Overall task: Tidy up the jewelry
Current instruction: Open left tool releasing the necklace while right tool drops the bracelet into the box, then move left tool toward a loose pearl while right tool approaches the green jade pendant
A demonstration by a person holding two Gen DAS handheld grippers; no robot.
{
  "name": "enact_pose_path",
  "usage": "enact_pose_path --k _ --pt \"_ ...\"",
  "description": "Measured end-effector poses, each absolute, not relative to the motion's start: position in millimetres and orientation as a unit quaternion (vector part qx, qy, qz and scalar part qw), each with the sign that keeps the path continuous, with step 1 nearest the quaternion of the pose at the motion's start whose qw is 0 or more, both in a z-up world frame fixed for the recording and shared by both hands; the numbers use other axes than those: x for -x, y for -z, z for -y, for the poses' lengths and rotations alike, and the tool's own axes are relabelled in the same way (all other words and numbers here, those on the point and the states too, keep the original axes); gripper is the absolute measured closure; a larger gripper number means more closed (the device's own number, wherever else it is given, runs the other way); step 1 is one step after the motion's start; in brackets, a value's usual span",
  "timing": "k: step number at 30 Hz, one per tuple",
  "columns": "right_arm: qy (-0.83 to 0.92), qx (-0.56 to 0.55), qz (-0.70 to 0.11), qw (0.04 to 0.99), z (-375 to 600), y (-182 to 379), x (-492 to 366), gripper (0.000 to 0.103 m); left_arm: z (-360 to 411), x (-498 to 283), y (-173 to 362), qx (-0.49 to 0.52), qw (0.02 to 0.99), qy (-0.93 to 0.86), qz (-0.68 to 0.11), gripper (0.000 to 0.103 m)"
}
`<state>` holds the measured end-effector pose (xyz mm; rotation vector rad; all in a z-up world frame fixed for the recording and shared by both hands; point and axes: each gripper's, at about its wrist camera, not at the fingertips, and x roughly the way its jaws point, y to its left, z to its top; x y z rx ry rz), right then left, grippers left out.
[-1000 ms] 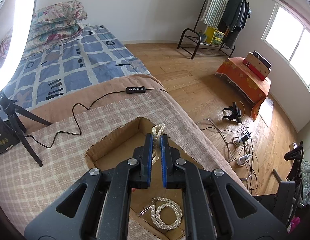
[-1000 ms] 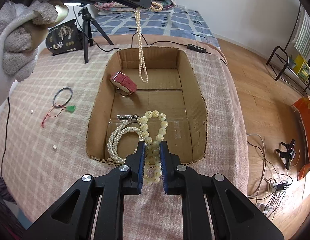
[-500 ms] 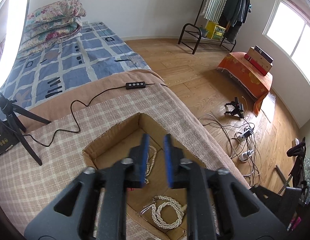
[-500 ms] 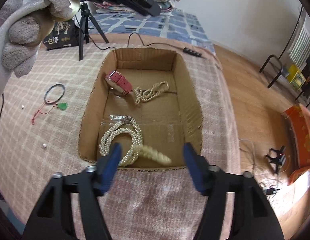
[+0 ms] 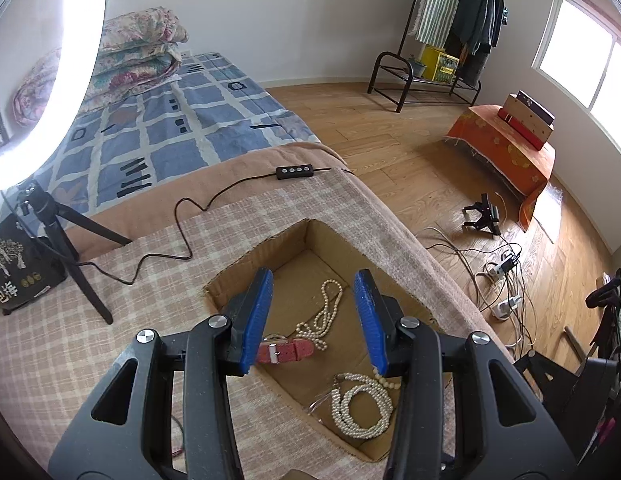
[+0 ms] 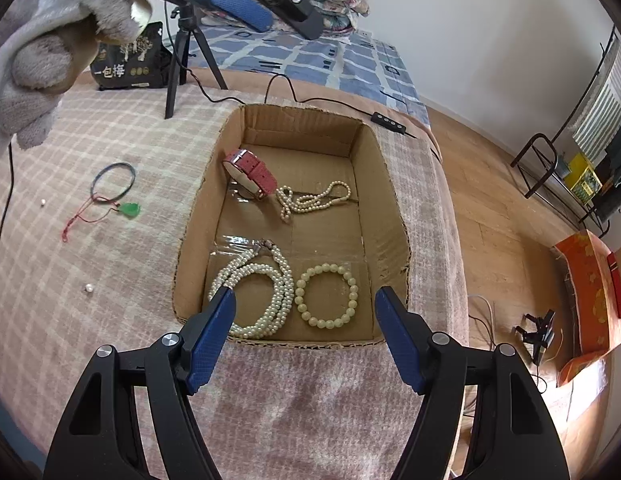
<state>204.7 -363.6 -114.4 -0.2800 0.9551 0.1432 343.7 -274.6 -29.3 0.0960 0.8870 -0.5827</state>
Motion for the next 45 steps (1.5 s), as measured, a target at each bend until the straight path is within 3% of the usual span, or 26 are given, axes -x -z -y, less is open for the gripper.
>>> enact_pose_path --k 23,45 --pt "-0.144 0.072 -0.427 0.890 309.1 87.1 -197.5 0.031 96.8 -297.8 -0.2 -0.046 0.899 0.169 -0.401 0.059" --pt "-0.210 0.093 -0.429 0.874 238.9 106.9 -157.0 0.031 -49.6 -209.6 70.3 0.029 0.880 0.117 -0.459 0.059"
